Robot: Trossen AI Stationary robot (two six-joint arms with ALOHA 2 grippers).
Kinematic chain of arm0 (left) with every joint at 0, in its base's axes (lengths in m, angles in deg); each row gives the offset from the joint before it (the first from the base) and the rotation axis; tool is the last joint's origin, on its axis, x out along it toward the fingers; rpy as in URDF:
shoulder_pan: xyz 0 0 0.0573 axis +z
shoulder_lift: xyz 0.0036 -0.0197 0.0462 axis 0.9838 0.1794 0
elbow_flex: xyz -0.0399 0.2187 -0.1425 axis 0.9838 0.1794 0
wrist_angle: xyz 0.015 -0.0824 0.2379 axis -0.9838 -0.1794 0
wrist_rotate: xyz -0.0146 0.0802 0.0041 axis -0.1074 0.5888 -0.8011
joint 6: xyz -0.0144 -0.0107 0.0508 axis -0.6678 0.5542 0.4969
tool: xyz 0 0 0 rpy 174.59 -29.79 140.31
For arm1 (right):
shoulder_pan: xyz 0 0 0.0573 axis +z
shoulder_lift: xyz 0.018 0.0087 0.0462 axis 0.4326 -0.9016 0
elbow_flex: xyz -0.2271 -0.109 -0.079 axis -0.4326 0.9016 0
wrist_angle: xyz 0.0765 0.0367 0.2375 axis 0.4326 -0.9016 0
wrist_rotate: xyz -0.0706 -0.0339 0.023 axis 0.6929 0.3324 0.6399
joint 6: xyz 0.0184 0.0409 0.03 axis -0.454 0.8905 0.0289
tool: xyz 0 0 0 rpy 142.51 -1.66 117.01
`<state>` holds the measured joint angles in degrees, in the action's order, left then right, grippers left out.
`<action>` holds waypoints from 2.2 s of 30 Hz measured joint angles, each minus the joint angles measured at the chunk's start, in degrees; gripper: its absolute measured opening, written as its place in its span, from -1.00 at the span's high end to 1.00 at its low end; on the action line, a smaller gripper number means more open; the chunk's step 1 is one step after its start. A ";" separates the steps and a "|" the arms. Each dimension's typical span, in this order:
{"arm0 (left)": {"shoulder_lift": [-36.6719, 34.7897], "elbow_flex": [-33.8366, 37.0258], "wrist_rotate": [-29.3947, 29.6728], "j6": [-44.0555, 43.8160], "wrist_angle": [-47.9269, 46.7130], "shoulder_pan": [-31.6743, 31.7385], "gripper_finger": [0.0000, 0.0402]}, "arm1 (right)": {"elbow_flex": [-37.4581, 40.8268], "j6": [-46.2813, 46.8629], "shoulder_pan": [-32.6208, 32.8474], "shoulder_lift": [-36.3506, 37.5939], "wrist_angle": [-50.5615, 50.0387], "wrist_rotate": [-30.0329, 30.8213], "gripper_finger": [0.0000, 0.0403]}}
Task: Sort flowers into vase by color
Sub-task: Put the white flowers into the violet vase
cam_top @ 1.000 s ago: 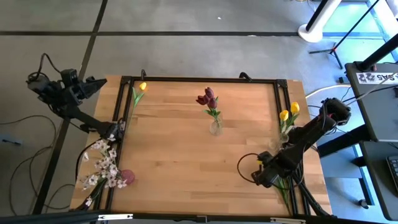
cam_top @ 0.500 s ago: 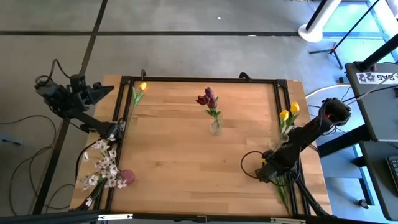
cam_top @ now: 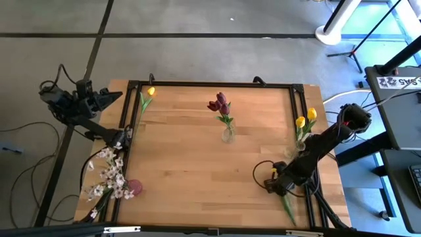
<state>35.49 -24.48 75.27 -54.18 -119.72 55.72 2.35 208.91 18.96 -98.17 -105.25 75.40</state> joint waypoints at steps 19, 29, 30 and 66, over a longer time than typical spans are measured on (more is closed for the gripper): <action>0.00 0.00 -0.56 7.56 -2.40 0.04 0.41 | -32.57 -20.49 -25.94 -6.08 -6.92 35.43 0.97; 0.00 -0.02 -6.86 1.63 -9.05 0.04 0.41 | -49.85 -21.83 -32.43 -14.95 -7.10 45.36 0.97; 0.00 -0.02 -8.38 1.05 -9.30 0.04 0.41 | -51.32 -22.59 -32.38 -15.59 -7.13 46.07 0.97; 0.00 -0.09 -6.82 -2.86 -9.21 0.04 0.31 | -60.04 -65.31 -32.36 -23.39 10.40 50.76 0.98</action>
<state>35.49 -24.57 68.45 -57.04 -128.92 55.76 -57.69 143.60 -13.40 -121.55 -94.84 126.17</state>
